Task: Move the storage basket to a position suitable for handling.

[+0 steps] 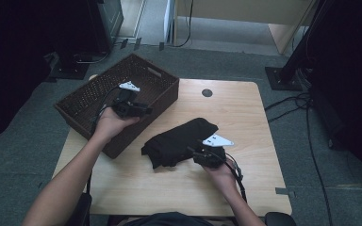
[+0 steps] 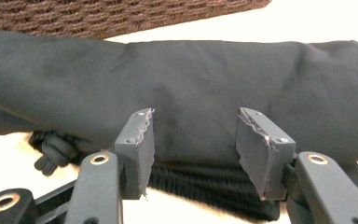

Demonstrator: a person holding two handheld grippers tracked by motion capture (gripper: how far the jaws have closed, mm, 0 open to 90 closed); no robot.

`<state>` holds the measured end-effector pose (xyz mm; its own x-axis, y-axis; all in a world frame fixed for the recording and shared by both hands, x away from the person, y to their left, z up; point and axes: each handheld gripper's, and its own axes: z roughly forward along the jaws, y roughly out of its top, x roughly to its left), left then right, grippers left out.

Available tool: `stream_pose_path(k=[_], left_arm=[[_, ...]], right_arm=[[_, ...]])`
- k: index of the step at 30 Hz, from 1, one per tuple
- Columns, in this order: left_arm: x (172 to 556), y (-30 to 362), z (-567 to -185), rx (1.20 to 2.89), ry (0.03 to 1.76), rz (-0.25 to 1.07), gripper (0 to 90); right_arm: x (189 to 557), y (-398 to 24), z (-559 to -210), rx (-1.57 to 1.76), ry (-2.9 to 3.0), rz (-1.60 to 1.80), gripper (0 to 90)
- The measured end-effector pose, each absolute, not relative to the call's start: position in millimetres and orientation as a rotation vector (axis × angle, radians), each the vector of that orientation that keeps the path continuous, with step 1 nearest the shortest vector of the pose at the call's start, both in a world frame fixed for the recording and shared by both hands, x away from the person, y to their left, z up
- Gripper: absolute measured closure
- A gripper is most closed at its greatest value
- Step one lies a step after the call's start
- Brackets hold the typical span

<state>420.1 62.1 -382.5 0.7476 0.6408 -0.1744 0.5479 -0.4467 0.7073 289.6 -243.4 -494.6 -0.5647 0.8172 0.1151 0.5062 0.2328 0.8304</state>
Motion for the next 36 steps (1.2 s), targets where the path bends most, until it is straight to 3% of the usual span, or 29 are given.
stream_pose_path(k=[17, 36], left_arm=[[402.9, 5.2, -415.2, 2.258, 0.804, 0.075, 56.7], [410.3, -23.0, -451.2, 2.322, 0.826, 0.044, 53.8]], right_arm=[[303.4, -247.4, -508.0, 1.163, 2.178, 1.245, 49.5], [323.6, -250.9, -511.3, 1.14, 2.134, 1.254, 47.5]])
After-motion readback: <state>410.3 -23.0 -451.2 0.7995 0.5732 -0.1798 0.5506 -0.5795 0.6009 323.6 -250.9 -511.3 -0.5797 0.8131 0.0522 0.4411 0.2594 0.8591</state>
